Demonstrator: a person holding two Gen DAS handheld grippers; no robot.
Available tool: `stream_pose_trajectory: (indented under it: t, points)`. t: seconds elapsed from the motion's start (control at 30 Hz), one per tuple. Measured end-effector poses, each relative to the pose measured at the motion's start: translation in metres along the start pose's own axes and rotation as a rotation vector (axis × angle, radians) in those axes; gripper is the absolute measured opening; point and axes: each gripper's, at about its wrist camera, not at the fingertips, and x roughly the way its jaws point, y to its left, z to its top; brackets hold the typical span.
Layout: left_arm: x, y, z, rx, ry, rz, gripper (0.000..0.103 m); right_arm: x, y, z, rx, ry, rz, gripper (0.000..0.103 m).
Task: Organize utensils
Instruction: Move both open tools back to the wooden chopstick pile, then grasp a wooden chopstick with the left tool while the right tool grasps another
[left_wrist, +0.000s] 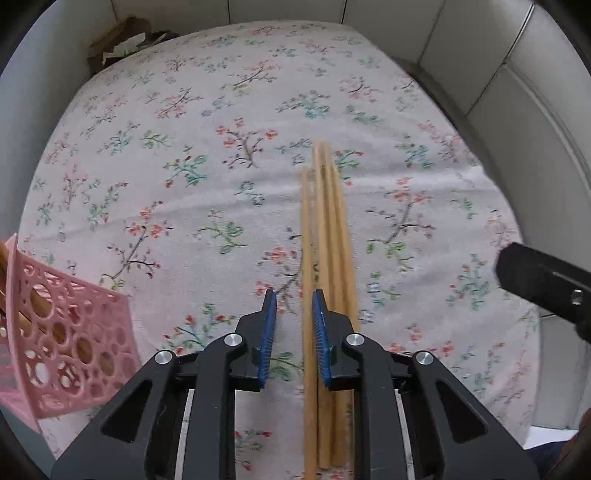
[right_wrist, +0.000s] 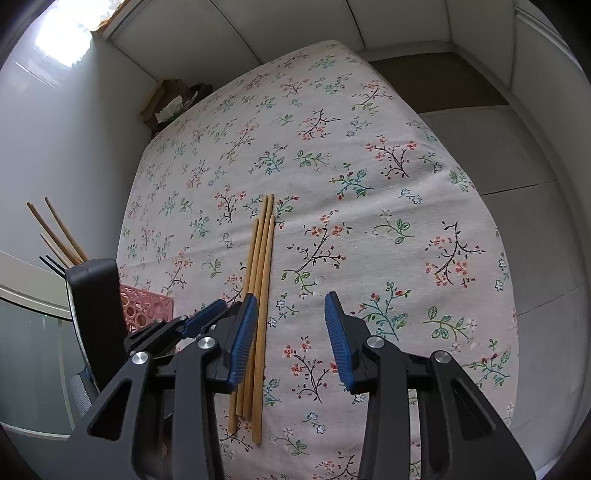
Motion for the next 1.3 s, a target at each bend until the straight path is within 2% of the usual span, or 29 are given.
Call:
stream_pose_trajectory:
  t: [0.03,0.1,0.3,0.37,0.47,0.6,0.7,0.93,1.13,1.17,1.3]
  points:
    - [0.003,0.003,0.0,-0.012,0.015,-0.001,0.012,0.0,0.0,0.0,0.0,0.001,0.0,0.038]
    - [0.005,0.005,0.001,-0.01,0.017,0.008,0.009,0.001,0.0,0.0,-0.001,0.001,-0.001,0.038]
    - [0.01,-0.002,0.009,0.029,0.019,0.003,0.008,0.006,0.003,-0.001,-0.011,0.009,-0.002,0.038]
    - [0.011,-0.003,0.012,0.013,0.015,0.0,0.006,0.011,0.003,-0.001,-0.015,0.017,0.0,0.032]
    - [0.008,0.004,0.013,-0.062,0.012,-0.075,0.006,0.023,0.0,0.0,-0.018,0.05,-0.004,0.023]
    - [-0.023,0.013,0.014,-0.104,-0.079,-0.144,0.006,0.04,-0.003,0.002,0.006,0.102,0.027,0.019]
    - [-0.05,0.018,0.012,-0.123,-0.145,-0.208,0.006,0.05,0.007,0.001,-0.029,0.125,0.039,0.018]
    - [-0.115,0.016,-0.009,-0.069,-0.286,-0.244,0.006,0.079,0.034,-0.007,-0.135,0.166,-0.034,0.017]
    - [-0.132,0.029,-0.014,-0.071,-0.327,-0.248,0.006,0.093,0.047,-0.011,-0.185,0.165,-0.049,0.016]
    - [-0.134,0.032,-0.017,-0.072,-0.329,-0.249,0.006,0.095,0.051,-0.011,-0.218,0.162,-0.089,0.009]
    - [-0.14,0.038,-0.019,-0.077,-0.342,-0.251,0.006,0.096,0.052,-0.008,-0.236,0.19,-0.099,0.008]
